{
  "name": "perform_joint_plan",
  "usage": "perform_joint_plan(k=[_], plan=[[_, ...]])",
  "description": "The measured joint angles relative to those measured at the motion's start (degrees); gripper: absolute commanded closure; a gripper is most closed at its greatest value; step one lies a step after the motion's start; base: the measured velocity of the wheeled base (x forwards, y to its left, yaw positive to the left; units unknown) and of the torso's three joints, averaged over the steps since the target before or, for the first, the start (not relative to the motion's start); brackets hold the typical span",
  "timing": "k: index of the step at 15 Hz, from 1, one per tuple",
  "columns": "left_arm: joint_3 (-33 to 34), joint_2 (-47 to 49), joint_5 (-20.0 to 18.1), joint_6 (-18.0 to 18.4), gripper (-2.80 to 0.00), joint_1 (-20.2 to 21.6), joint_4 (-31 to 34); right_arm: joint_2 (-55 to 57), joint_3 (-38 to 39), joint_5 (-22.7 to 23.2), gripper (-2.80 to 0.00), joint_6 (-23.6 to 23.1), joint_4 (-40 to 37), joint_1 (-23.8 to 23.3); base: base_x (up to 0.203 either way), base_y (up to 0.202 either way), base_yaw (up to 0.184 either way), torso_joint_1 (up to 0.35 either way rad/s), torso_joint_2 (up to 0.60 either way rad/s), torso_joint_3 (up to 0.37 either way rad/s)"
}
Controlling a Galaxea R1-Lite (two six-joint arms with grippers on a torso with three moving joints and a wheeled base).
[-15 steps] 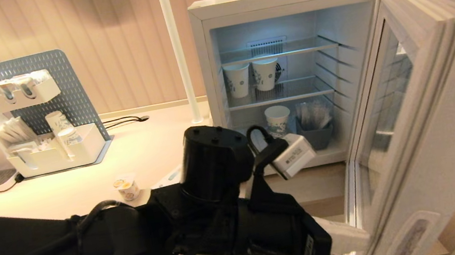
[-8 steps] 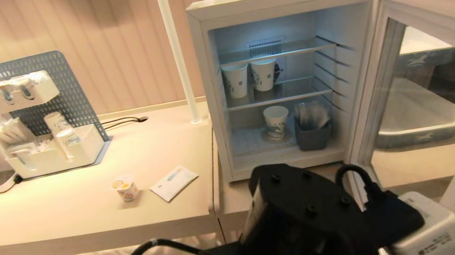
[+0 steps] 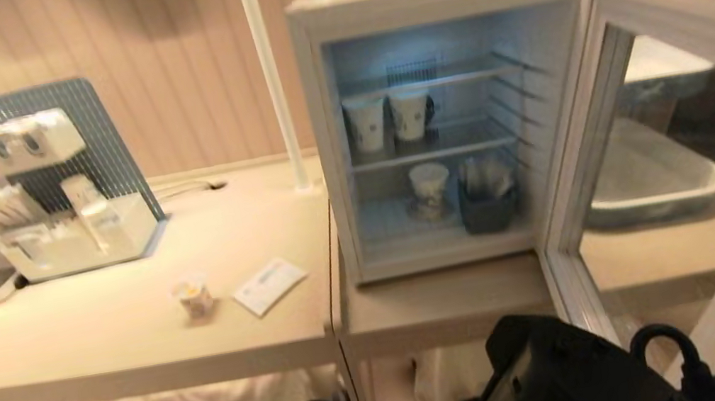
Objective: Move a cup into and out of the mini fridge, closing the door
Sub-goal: Open the freezer door
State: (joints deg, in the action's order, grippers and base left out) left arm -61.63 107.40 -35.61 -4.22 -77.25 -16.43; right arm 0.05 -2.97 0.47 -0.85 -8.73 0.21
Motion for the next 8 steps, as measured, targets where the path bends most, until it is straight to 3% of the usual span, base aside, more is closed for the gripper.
perform_joint_plan(k=[4, 6, 8], plan=[[0.2, 1.01, 0.09, -0.21, 0.0, 1.49, -1.25, 0.0, 0.0, -0.03, 0.0, -0.07, 0.0, -0.06, 0.0, 0.0, 0.0, 0.0, 0.0, 0.0], [1.49, 0.04, 0.52, -0.62, 0.0, 4.63, -1.47, 0.0, -0.02, 0.04, 0.0, -0.09, 0.0, -0.09, 0.0, 0.0, 0.0, 0.0, 0.0, 0.0], [1.2, -1.28, 0.52, -1.89, 0.0, 10.34, -1.63, 0.0, -0.02, 0.02, 0.0, -0.09, 0.0, -0.04, 0.0, 0.0, 0.0, 0.0, 0.0, 0.0]])
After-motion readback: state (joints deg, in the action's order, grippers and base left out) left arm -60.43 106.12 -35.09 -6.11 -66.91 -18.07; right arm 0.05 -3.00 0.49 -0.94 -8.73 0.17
